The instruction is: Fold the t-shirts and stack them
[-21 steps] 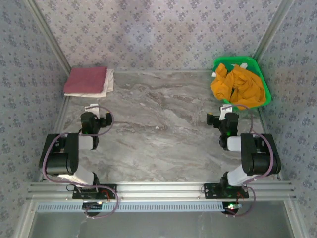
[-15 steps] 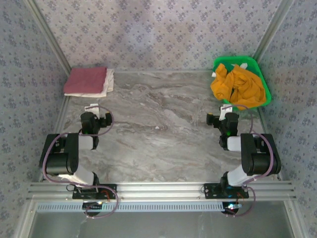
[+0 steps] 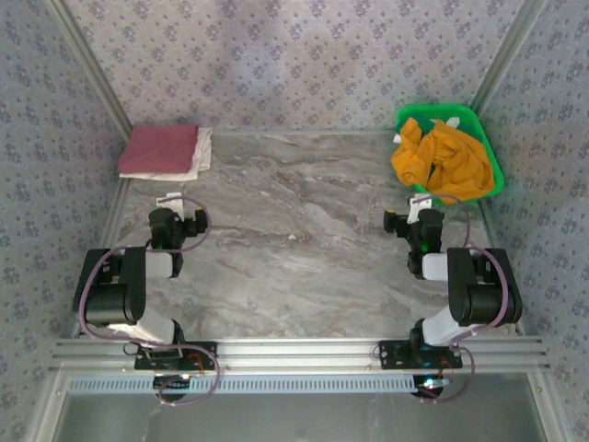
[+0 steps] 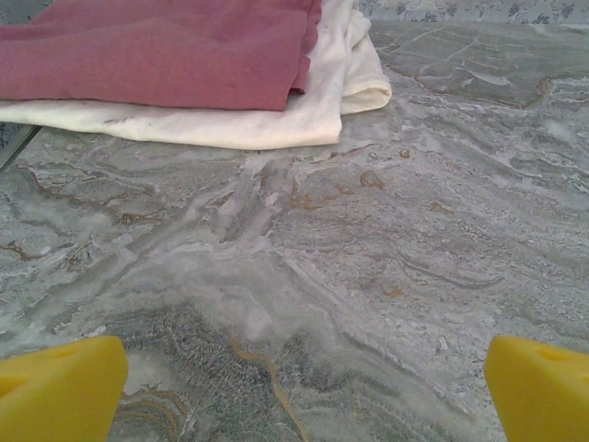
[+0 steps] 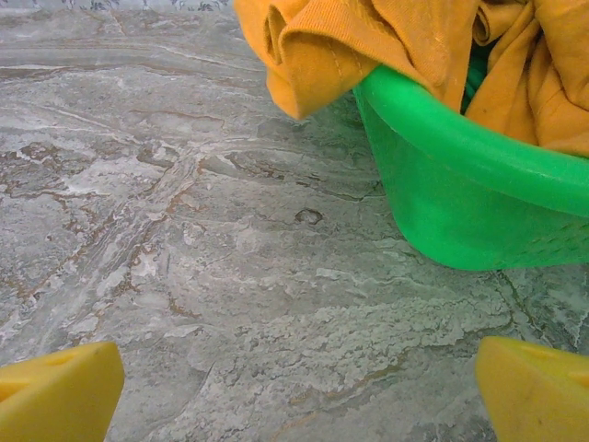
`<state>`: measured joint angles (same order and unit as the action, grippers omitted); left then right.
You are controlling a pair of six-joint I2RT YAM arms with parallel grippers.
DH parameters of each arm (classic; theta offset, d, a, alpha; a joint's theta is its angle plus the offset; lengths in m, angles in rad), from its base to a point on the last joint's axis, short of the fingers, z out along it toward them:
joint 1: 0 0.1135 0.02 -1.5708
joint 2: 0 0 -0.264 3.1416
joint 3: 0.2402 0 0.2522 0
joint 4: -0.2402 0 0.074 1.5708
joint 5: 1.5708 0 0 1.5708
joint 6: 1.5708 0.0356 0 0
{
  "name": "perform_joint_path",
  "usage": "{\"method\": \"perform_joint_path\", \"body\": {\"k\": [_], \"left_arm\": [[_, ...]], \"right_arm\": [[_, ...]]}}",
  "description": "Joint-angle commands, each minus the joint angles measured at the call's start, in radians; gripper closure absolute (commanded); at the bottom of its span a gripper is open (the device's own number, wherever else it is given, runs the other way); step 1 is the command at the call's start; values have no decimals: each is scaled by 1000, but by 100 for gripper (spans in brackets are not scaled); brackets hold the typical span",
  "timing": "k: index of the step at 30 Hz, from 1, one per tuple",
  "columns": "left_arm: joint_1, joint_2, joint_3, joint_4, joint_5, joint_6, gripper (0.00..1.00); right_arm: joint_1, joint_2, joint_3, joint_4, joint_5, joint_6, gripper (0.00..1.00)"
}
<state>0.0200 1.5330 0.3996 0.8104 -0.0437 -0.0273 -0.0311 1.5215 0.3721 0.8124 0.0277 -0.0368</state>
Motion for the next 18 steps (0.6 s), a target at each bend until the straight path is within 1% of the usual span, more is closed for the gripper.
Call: {"method": "perform_joint_path", "body": {"k": [1,3,5,6,7,8,10,12,14,16,18], "left_arm": [[2,-18,11,-2,14,-2,0],[-8,-91,-3,-27,6,11,0],[-49,-250,-5,-153,-98,17,0],[-74,-355,12,-245,-127,-6,1],[-85,-450,40,-333,-109,-40,1],[-96,-511,64,-390,-98,-63,1],[-145,-607,150,-509,-109,-101,4],[-204,-616,239,-578,-112,-97,4],[-280,-571,330,-625,-117,-66,4],[-373,-480,435,-675,-122,-31,5],[-454,-376,535,-717,-95,9,4]], "right_arm": [[12,-45,19,-24,38,14,0],[26,-141,22,-122,110,28,0],[34,-284,55,-296,164,81,0],[40,-365,85,-399,188,143,0],[42,-437,111,-471,162,176,0],[51,-486,126,-499,142,170,0],[71,-554,171,-552,152,171,0],[57,-535,266,-647,162,199,0],[23,-448,391,-785,132,273,0],[-7,-328,530,-883,73,299,1],[-12,-220,644,-956,80,301,1]]}}
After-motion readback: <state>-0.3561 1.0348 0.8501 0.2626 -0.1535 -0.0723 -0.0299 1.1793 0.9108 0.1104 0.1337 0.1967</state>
